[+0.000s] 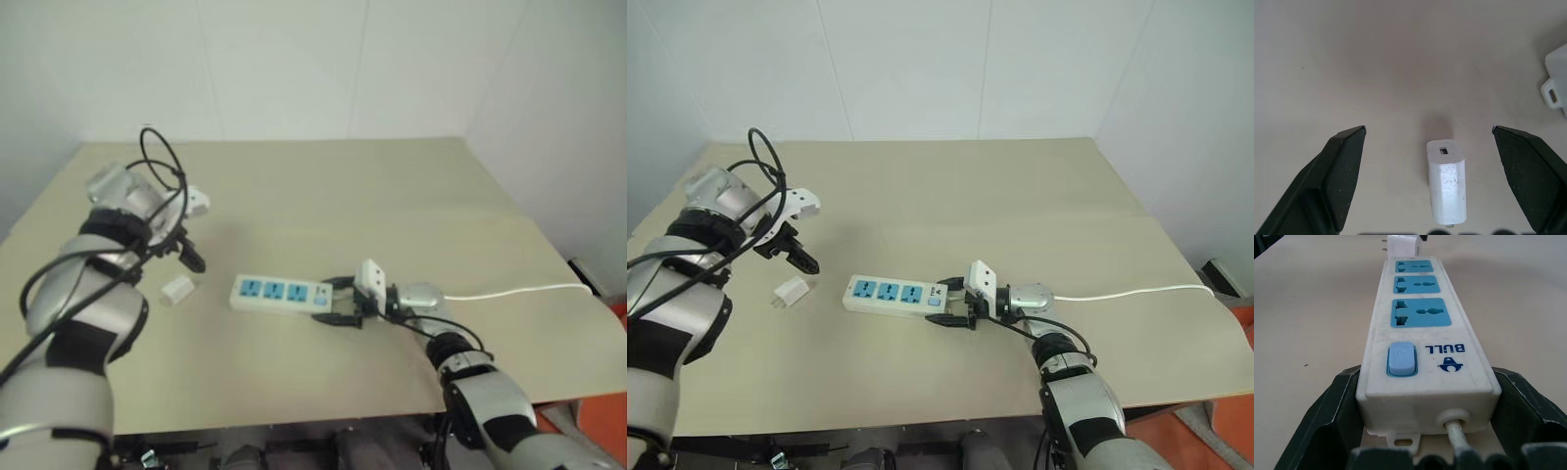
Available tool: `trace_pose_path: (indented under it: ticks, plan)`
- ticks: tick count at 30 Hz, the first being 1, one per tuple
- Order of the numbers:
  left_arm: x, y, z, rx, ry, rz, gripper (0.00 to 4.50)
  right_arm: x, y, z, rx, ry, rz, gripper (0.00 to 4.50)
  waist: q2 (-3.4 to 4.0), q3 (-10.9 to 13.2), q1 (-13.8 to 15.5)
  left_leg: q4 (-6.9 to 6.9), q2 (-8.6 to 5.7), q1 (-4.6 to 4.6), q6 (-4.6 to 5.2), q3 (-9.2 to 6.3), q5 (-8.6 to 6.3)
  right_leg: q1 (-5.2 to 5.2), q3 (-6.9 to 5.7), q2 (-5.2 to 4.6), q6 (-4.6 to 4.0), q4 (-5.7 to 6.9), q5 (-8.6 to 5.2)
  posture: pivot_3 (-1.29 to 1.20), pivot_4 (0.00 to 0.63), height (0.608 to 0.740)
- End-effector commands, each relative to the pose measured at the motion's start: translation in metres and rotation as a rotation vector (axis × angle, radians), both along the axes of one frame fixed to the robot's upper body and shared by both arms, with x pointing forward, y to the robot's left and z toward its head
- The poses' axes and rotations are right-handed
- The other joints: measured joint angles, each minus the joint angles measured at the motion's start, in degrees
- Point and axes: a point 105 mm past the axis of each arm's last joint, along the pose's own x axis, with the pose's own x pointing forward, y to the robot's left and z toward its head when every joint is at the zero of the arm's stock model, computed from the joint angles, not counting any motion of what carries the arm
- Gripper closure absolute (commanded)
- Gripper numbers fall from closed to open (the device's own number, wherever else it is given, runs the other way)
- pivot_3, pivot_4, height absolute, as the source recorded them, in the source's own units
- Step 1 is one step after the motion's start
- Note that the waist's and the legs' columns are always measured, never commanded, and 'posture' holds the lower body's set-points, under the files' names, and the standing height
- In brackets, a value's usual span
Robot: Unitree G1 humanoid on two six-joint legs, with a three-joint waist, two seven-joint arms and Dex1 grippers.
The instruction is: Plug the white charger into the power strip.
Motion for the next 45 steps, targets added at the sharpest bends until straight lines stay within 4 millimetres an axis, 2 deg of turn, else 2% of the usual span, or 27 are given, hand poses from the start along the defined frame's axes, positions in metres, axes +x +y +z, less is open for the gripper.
trace_pose_path:
  ticks: [1, 10, 19, 22, 31, 39, 42, 45]
  plan:
    - [0.002, -0.005, 0.003, 0.032, -0.009, -0.028, 0.0, -0.002, 0.001, -0.003, -0.005, -0.008, -0.001, 1.1, 0.0, 0.0, 0.1, 0.0, 0.0, 0.0, 0.0, -0.01, 0.0, 0.0, -0.01, 0.0, 0.0, 0.0, 0.0, 0.0, 0.15, 0.74]
    - [-0.004, -0.009, -0.012, 0.042, 0.023, -0.04, 0.0, -0.002, 0.004, -0.004, 0.0, -0.007, -0.008, 1.1, 0.0, 0.0, -0.1, 0.01, 0.0, 0.01, 0.0, -0.02, 0.0, 0.01, 0.0, 0.0, 0.0, 0.01, 0.0, 0.0, 0.15, 0.74]
    - [-0.007, -0.006, -0.017, 0.068, 0.028, -0.025, 0.0, -0.001, 0.003, -0.006, -0.004, -0.006, -0.018, 1.1, 0.0, 0.0, -0.1, 0.01, 0.0, 0.04, 0.0, -0.04, 0.0, 0.03, 0.0, 0.0, 0.0, 0.03, 0.01, 0.0, 0.15, 0.74]
    - [-0.008, -0.005, -0.018, 0.087, 0.039, -0.036, 0.62, -0.002, 0.003, -0.006, -0.005, -0.006, -0.019, 1.1, 0.0, 0.0, -0.1, 0.01, -0.01, 0.05, 0.0, -0.04, 0.0, 0.05, 0.0, 0.0, 0.0, 0.02, 0.01, 0.0, 0.15, 0.74]
    - [-0.012, -0.005, -0.021, 0.098, 0.07, -0.057, 3.42, -0.001, 0.002, -0.008, -0.004, -0.003, -0.032, 1.1, -0.01, 0.0, -0.1, 0.01, -0.01, 0.07, 0.0, -0.05, 0.0, 0.07, 0.0, 0.0, 0.0, 0.03, 0.01, 0.0, 0.15, 0.74]
    - [-0.008, -0.001, -0.019, 0.101, 0.025, -0.037, 3.49, -0.002, 0.002, -0.009, -0.005, 0.0, -0.032, 1.1, -0.01, 0.0, -0.1, 0.01, -0.01, 0.08, 0.0, -0.05, 0.0, 0.08, 0.0, 0.0, 0.0, 0.03, 0.01, 0.0, 0.15, 0.74]
    - [0.0, -0.006, -0.008, 0.063, -0.052, -0.044, 3.49, -0.002, 0.002, -0.009, -0.008, -0.001, -0.03, 1.1, -0.01, 0.0, -0.1, 0.01, -0.01, 0.09, 0.0, -0.06, 0.0, 0.08, 0.0, 0.0, 0.0, 0.03, 0.01, 0.0, 0.15, 0.74]
    - [0.007, -0.027, 0.016, -0.062, -0.165, -0.096, 3.49, -0.002, 0.002, -0.009, -0.012, 0.0, -0.026, 1.1, -0.01, 0.0, 0.0, 0.01, -0.01, 0.1, 0.0, -0.06, 0.0, 0.1, 0.0, 0.0, 0.0, 0.03, 0.01, 0.0, 0.15, 0.74]
